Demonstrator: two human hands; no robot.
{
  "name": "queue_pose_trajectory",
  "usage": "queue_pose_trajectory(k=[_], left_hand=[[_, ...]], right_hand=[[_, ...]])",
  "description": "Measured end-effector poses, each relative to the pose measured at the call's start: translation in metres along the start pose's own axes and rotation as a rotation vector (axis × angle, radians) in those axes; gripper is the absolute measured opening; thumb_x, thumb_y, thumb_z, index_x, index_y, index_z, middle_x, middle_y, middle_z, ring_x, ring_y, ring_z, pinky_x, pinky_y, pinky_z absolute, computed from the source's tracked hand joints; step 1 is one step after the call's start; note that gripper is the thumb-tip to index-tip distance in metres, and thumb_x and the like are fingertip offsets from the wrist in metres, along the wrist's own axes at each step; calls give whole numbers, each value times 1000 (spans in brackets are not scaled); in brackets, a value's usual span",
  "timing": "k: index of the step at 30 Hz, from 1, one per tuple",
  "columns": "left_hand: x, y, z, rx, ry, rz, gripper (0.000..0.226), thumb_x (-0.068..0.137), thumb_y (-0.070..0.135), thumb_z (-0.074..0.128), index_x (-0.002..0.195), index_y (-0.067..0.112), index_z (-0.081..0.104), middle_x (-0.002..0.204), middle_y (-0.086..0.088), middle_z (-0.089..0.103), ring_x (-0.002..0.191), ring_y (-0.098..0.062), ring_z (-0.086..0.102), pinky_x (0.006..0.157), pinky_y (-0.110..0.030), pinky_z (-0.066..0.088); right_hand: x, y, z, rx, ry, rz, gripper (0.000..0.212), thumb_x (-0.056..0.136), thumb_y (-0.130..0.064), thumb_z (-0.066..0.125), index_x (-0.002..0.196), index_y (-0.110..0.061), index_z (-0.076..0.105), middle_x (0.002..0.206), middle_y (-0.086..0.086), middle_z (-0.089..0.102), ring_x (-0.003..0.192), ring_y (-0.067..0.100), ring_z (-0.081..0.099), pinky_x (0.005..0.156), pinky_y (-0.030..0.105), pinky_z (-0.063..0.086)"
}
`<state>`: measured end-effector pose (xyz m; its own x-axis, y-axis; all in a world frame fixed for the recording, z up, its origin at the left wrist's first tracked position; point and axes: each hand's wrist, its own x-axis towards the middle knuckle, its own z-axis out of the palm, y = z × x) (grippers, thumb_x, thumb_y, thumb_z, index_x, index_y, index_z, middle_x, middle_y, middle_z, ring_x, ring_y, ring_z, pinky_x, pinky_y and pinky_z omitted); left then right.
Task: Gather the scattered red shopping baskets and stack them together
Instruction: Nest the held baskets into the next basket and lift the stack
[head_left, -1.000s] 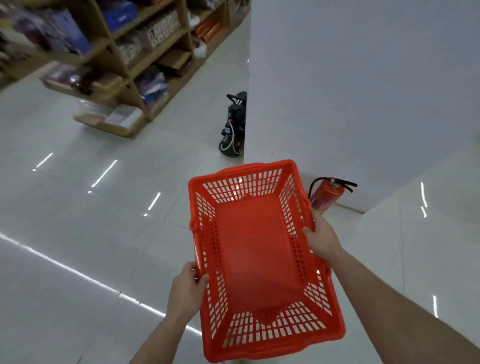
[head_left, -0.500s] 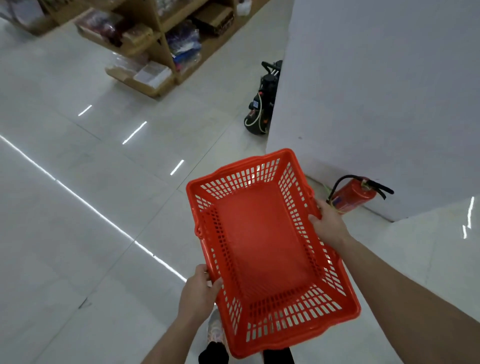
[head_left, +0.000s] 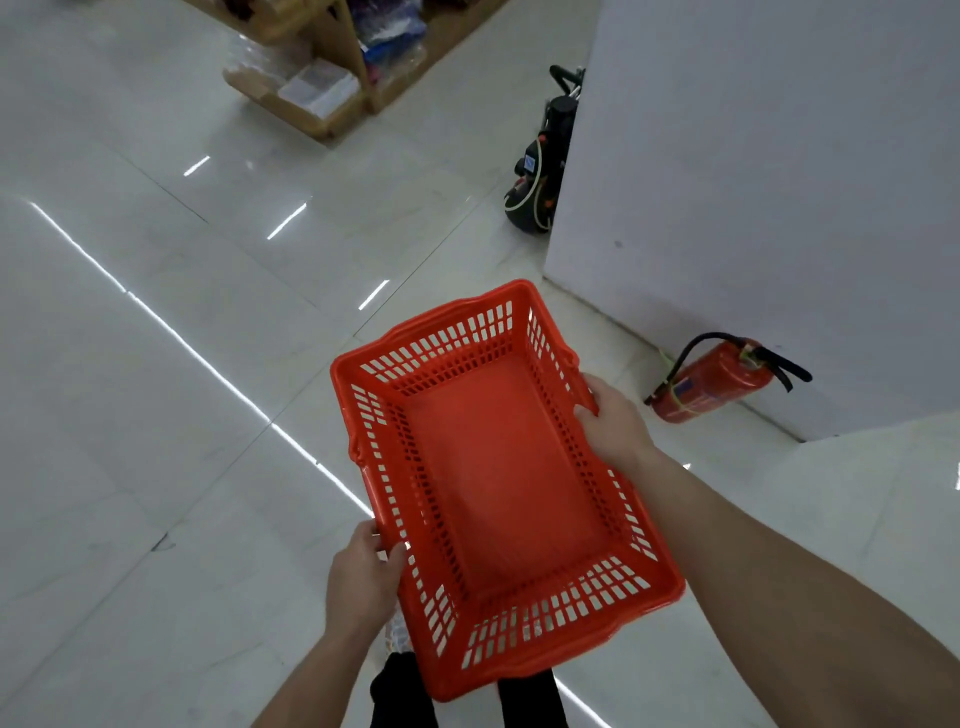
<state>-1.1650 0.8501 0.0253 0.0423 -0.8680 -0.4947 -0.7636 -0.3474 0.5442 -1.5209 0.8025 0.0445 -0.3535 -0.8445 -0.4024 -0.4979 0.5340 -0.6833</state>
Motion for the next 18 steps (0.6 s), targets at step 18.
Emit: queue_pose_trajectory(k=[18], left_hand=[[25, 43, -18, 342, -317, 165, 78, 86, 55, 62, 150, 18, 37, 148, -2, 50, 130, -21, 52, 100, -34, 44]], right_hand=[[-83, 60, 1, -295, -149, 361, 75, 88, -45, 63, 150, -16, 34, 144, 11, 48, 126, 31, 51, 99, 45, 47]])
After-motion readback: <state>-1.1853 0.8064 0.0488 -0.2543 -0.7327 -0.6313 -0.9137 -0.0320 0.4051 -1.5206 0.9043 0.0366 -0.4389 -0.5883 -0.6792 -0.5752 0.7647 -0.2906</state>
